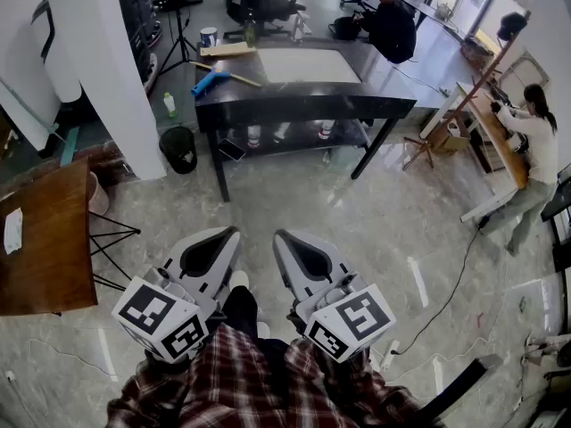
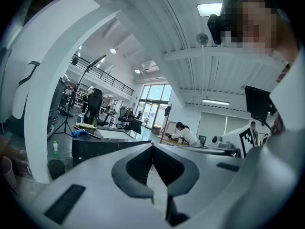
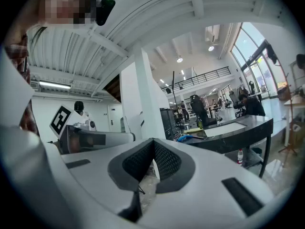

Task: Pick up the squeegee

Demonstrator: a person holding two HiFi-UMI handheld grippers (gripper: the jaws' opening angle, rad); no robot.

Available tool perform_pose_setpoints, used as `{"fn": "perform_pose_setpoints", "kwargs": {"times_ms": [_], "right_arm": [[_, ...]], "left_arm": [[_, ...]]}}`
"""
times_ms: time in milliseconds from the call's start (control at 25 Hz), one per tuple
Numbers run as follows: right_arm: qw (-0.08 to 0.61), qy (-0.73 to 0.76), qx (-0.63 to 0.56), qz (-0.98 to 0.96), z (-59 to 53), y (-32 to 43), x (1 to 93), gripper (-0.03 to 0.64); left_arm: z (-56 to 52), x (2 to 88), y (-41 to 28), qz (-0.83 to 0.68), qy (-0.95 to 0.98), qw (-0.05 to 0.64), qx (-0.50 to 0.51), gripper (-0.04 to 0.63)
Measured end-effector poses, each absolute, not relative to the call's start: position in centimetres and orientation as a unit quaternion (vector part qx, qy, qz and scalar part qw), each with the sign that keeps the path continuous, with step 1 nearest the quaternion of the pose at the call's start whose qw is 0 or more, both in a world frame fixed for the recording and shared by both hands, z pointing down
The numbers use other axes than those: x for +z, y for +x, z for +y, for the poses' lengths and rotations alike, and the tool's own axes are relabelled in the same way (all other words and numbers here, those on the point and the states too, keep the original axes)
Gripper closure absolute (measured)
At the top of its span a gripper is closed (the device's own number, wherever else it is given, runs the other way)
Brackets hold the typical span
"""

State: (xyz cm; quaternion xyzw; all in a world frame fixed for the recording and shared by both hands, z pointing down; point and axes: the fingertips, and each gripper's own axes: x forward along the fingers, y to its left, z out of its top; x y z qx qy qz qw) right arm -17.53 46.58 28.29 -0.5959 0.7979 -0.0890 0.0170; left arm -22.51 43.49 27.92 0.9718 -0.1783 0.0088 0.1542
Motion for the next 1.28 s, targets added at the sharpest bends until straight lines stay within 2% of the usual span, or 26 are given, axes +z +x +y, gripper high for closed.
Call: {"fn": "perform_pose_setpoints", "kwargs": {"times_ms": [360,680,1280], "right_arm": [[0.006,-0.604,-0.085,0.792,34.8,-14.0,27.5,0.606],[0.009,-0.612,-0.086,0.786,24.8,-13.0,28.3,0.606],[-0.002,-0.614,-0.129,0.778,11.4,-6.5,31.4,0.606]], "left_arm": [[32.0,27.5,-17.8,-0.150,0.977,0.152,0.008,0.584],[21.5,28.3,-18.1,-0.162,0.975,0.154,0.004,0.584],[8.2,32.2,-13.2,-0.182,0.964,0.193,0.034,0.584]]}}
